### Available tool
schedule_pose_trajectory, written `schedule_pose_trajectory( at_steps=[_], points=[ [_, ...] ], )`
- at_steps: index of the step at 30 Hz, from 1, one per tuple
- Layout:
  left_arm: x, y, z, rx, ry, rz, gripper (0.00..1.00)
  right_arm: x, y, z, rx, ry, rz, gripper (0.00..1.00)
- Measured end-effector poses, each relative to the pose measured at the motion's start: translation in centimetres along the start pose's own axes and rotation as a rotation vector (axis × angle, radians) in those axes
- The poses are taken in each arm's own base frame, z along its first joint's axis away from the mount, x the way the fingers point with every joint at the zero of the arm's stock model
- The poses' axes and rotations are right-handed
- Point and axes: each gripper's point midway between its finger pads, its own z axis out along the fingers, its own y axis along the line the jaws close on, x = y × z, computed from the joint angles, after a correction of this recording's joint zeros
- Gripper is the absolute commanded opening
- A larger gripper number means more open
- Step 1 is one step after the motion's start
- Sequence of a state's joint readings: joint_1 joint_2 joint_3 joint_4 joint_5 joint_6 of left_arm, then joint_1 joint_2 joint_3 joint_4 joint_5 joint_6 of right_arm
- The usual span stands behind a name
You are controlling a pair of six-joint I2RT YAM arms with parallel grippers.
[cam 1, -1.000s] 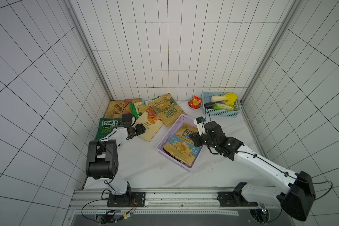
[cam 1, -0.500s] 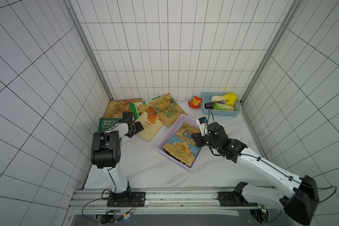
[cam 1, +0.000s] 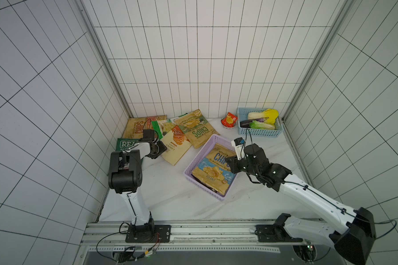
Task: Put the potato chips into the basket
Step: Pick up the potato chip from the center of the board.
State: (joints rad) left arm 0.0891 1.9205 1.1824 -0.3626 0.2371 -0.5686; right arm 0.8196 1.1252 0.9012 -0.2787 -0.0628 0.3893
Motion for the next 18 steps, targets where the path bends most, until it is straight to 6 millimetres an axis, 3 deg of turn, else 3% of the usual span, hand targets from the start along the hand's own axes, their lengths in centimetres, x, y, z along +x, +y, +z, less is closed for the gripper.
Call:
schedule_pose_trajectory(
  at_steps=[1, 3, 10, 13, 18],
  points=[
    [0.2, 0.0, 0.1, 0.009, 0.009, -0.009, 0.14, 0.1, 0.0, 0.0, 0.001, 0.002, 0.000, 0.14],
    [0.7, 0.1, 0.3, 0.023, 0.030, -0.024, 0.02, 0.1, 0.0, 0.0, 0.002, 0.005, -0.001, 0.14],
    [0.9, -0.5, -1.0, 0.083, 0.045, -0.057, 0.00, 0.4, 0.1, 0.0, -0.008, 0.016, -0.009, 0.14],
    [-0.3, -1.5, -3.5, 0.130, 0.001, -0.060, 0.00, 0.6, 0.4, 0.1, -0.020, 0.025, -0.019, 0.14],
    [-2.7, -5.1, -10.3, 0.250, -0.135, -0.002, 0.00, 0.8, 0.6, 0.3, -0.030, 0.035, -0.030, 0.14]
  ],
)
